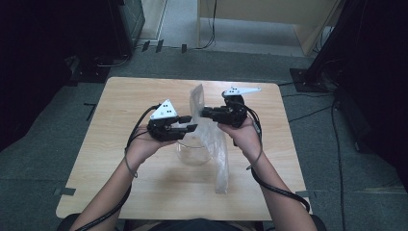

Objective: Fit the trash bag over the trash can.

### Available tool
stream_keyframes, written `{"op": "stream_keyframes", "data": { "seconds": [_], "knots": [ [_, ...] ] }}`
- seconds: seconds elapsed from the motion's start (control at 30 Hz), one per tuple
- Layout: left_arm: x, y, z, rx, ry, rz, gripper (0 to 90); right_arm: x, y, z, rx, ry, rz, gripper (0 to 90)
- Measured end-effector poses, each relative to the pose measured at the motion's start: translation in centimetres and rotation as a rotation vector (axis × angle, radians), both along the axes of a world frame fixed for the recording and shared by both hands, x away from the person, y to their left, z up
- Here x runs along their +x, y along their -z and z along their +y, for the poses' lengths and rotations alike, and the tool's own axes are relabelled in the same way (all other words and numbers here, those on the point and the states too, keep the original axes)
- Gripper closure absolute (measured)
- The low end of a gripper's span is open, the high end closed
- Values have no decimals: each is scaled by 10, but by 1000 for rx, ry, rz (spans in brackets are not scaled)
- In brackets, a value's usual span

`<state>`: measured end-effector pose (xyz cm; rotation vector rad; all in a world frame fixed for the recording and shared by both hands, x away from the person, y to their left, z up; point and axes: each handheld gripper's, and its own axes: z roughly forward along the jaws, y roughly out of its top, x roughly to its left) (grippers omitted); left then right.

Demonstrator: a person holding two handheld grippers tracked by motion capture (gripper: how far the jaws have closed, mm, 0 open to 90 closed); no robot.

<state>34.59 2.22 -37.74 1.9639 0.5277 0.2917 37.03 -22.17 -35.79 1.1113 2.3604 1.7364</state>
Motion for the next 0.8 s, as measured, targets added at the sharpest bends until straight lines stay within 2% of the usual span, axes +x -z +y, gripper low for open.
{"op": "stream_keyframes", "data": {
  "seconds": [0.1, 0.17, 0.4, 0.6, 0.73, 0.8],
  "knots": [
    [2, -1, 2, -6, -17, 18, 831, -1, -1, 0, 0, -13, -8, 734],
    [3, -2, 5, -7, -21, 15, 880, -1, -2, -1, -9, -16, -18, 702],
    [7, -8, 20, -63, -57, 21, 896, 0, -7, -14, 7, -16, -27, 598],
    [13, -10, 37, -105, -107, 33, 895, 0, -6, -25, -28, -21, -59, 584],
    [16, -10, 40, -111, -119, 37, 896, 2, -3, -30, -43, -32, -49, 545],
    [17, -9, 42, -110, -127, 32, 896, 2, -3, -31, -32, -46, -40, 531]
  ]
}}
